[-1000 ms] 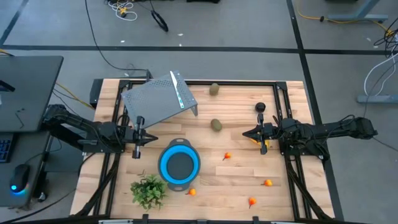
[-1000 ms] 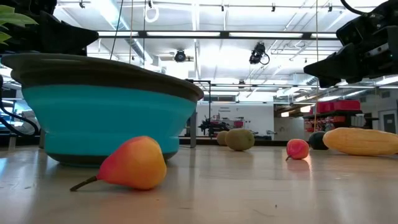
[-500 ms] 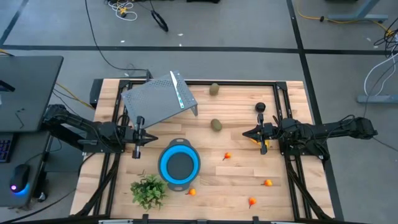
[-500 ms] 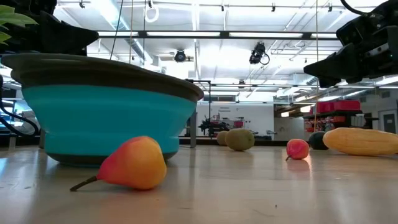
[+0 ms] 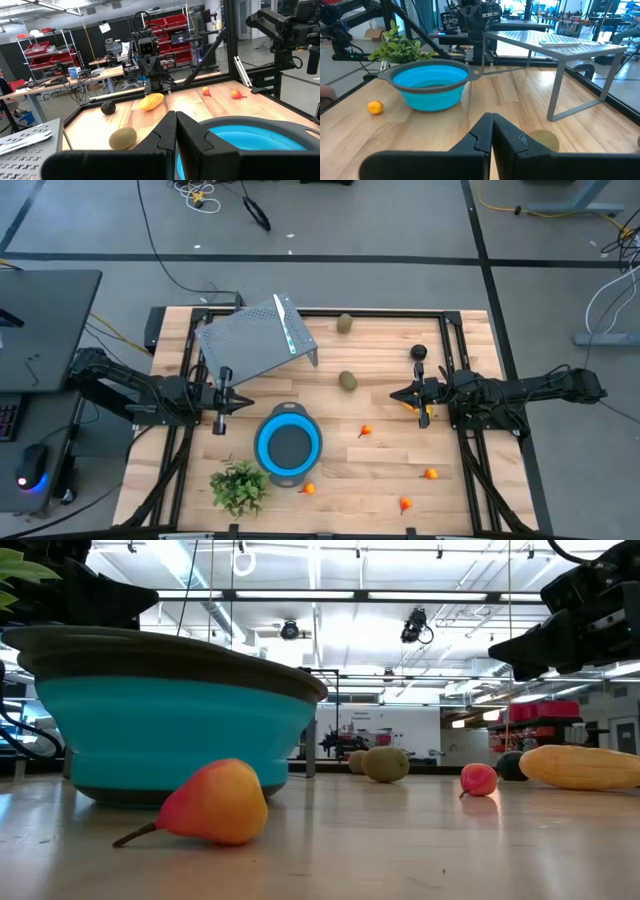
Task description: Pick & Place Fruit
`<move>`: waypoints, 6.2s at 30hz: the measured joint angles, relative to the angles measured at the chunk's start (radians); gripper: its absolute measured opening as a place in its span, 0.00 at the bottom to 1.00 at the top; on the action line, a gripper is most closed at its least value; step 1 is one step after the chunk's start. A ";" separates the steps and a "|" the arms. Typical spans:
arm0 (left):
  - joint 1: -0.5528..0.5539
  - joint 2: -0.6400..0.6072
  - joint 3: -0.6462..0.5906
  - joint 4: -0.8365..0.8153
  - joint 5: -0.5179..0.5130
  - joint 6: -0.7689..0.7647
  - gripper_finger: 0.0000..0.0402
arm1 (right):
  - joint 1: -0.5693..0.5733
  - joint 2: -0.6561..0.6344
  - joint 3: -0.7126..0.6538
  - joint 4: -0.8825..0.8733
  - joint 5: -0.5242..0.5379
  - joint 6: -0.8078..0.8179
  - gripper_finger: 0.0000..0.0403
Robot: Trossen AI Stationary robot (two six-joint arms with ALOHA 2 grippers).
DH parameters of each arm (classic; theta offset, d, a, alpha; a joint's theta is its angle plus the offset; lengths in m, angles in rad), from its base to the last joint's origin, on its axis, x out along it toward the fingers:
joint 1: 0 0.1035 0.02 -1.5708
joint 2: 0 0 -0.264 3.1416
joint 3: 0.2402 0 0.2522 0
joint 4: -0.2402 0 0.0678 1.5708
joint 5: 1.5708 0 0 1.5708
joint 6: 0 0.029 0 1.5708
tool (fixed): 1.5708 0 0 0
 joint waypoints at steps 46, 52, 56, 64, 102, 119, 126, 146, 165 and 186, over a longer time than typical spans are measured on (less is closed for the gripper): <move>0.000 0.000 0.000 0.000 0.000 0.000 0.04 | 0.000 0.000 0.000 0.054 0.000 0.022 0.03; 0.000 0.000 0.000 0.001 0.014 -0.102 0.04 | 0.000 0.000 0.000 0.052 0.000 0.094 0.03; 0.000 0.000 0.000 0.036 0.024 -0.211 0.04 | 0.000 0.000 0.000 0.045 -0.001 0.137 0.03; 0.000 0.000 0.000 0.161 0.023 -0.406 0.04 | 0.006 0.007 0.000 0.021 -0.137 0.203 0.03; 0.000 0.113 0.010 0.213 0.019 -0.365 0.08 | 0.398 0.927 0.216 0.367 0.296 0.208 0.25; 0.000 0.162 0.011 0.221 -0.079 -0.286 0.17 | 0.398 1.140 0.261 0.366 0.406 0.126 0.38; 0.000 0.162 0.011 0.217 -0.088 -0.305 0.18 | 0.398 1.140 0.261 0.349 0.418 0.100 0.38; 0.000 0.190 0.038 0.159 -0.065 -0.395 0.21 | 0.398 1.140 0.261 0.351 0.393 0.097 0.38; -0.030 0.869 0.868 -0.657 -0.059 -0.322 0.49 | 0.401 1.140 0.261 0.352 0.436 0.134 0.38; -0.139 1.302 1.331 -1.516 0.020 -0.299 0.49 | 0.428 1.139 0.261 0.374 0.434 0.150 0.38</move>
